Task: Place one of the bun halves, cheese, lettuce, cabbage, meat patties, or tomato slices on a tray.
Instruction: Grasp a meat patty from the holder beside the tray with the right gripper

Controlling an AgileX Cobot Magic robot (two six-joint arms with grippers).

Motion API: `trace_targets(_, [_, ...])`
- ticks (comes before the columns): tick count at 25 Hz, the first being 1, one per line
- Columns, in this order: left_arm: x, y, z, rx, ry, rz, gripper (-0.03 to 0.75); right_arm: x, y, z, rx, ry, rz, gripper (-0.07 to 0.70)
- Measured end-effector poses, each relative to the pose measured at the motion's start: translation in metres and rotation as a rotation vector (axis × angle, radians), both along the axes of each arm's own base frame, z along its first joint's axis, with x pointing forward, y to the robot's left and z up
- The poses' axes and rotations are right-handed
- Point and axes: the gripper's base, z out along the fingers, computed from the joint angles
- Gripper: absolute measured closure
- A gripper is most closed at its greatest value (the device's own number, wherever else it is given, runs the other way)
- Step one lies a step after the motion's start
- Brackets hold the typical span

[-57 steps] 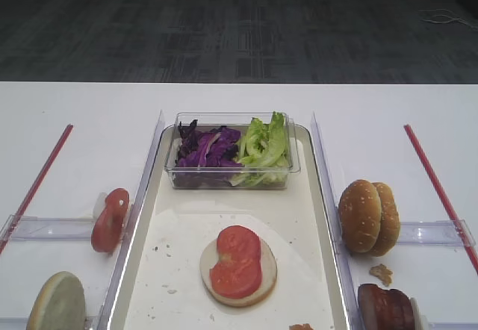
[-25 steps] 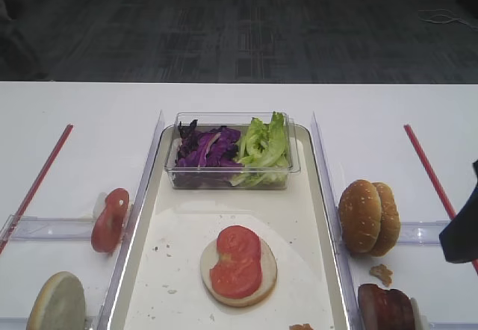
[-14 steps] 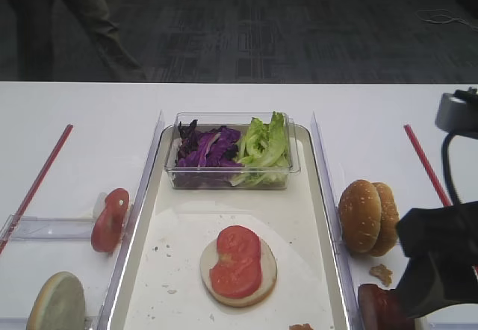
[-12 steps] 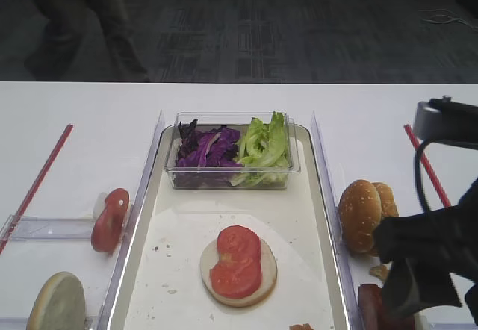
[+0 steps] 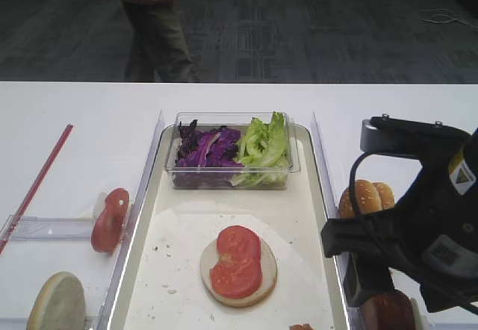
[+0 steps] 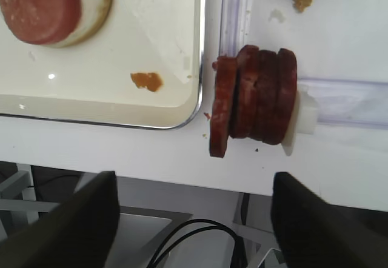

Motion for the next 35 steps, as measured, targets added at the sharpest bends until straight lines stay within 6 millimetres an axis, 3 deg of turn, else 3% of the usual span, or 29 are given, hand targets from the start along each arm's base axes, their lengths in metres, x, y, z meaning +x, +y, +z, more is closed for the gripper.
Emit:
trace_targets(13, [0.000, 0.000, 0.000, 0.000, 0.000, 0.000, 0.519, 0.008, 0.003, -0.002, 0.009, -0.075, 0.004, 0.102])
trace_targets(21, [0.000, 0.000, 0.000, 0.000, 0.000, 0.000, 0.519, 0.016, 0.009, -0.019, -0.029, -0.026, 0.000, 0.171])
trace_targets(35, [0.000, 0.000, 0.000, 0.000, 0.000, 0.000, 0.519, 0.025, 0.016, -0.039, -0.058, 0.016, -0.009, 0.178])
